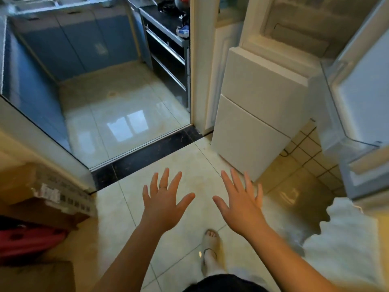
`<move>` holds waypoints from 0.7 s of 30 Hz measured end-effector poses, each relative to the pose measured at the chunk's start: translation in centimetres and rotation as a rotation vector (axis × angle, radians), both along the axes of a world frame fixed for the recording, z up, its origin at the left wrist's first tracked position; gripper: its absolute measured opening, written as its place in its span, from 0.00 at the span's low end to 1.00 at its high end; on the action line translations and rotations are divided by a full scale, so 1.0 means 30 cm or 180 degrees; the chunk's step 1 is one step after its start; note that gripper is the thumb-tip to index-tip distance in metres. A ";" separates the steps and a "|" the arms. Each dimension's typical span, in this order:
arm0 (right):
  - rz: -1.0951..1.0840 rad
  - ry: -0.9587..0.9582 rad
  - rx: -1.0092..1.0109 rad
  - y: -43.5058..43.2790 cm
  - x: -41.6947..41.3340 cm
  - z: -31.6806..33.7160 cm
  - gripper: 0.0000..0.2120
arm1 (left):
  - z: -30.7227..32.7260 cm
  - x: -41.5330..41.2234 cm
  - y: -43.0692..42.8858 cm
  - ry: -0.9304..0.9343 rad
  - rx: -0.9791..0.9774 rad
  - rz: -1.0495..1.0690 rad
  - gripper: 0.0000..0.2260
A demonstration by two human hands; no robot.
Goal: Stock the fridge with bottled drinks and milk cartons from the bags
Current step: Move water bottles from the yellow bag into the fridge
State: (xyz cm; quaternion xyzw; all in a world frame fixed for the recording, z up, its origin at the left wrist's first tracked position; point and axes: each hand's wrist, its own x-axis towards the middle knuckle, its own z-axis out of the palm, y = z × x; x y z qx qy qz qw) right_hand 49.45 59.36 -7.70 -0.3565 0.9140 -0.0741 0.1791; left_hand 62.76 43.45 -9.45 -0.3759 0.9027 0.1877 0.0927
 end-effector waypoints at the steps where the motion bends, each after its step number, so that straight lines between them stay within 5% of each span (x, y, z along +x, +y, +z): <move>1: -0.0044 -0.0033 0.0018 0.044 0.033 -0.010 0.33 | -0.012 0.025 0.027 -0.0035 0.0058 -0.0037 0.38; 21: -0.1020 0.0249 -0.0003 0.846 0.013 -0.002 0.31 | -0.045 -0.174 0.752 0.0392 0.0633 -0.1260 0.34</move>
